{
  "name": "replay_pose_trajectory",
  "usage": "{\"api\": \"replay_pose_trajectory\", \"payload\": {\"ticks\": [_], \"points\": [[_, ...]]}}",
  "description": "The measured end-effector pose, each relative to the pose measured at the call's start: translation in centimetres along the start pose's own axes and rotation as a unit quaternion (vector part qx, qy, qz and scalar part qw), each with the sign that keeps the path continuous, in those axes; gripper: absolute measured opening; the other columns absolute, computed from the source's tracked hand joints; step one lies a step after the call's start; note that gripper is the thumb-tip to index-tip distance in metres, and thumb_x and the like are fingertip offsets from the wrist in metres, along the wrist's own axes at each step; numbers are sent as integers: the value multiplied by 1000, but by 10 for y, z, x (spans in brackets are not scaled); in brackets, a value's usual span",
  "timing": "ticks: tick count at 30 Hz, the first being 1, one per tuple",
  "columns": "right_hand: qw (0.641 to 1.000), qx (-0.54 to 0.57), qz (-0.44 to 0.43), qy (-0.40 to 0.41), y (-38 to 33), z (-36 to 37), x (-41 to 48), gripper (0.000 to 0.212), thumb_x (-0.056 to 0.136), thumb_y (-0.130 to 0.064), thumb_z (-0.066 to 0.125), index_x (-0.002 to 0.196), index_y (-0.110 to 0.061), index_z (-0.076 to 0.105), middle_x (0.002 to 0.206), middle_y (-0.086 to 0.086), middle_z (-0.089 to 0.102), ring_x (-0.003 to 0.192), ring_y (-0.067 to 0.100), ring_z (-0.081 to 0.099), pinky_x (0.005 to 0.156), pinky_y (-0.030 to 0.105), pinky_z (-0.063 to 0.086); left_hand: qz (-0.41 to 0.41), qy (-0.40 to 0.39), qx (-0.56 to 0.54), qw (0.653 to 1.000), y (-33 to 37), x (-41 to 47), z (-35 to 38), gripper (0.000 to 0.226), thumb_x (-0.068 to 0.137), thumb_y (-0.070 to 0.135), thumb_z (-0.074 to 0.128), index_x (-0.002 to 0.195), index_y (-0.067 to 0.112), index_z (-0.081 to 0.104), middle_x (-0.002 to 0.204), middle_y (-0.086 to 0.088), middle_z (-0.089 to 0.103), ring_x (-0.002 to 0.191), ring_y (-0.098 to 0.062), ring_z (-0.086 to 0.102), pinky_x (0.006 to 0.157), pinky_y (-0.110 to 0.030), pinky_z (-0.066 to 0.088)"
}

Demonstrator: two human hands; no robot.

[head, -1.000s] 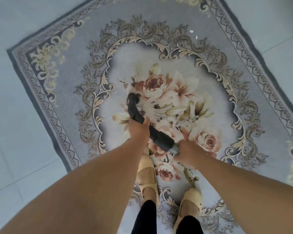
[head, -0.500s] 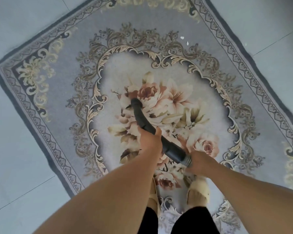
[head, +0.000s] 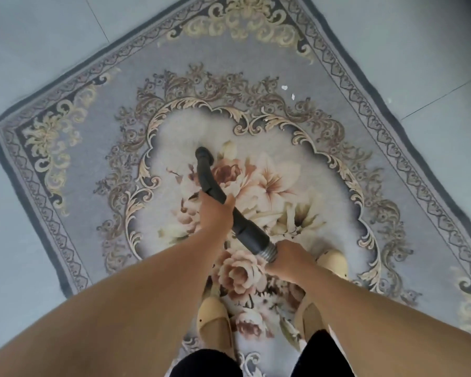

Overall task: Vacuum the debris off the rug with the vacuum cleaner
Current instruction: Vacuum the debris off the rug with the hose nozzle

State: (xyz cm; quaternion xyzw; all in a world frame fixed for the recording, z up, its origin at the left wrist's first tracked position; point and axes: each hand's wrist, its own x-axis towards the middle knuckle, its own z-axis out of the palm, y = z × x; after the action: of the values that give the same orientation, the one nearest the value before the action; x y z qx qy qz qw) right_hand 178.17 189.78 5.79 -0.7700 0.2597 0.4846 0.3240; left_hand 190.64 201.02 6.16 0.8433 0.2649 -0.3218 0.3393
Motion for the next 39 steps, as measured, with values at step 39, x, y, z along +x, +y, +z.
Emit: {"api": "replay_pose_trajectory", "payload": {"ticks": [39], "points": [[993,60,-1,98,110,-189,29,15,76,-28,65,86,-18,60,79,3,62,79,28,65,69,31,52,112,-19,30,993,202,-26,148,51,90,32,58,136,16,43,107,-3,63,65,-11,52,42,-16,33]]}}
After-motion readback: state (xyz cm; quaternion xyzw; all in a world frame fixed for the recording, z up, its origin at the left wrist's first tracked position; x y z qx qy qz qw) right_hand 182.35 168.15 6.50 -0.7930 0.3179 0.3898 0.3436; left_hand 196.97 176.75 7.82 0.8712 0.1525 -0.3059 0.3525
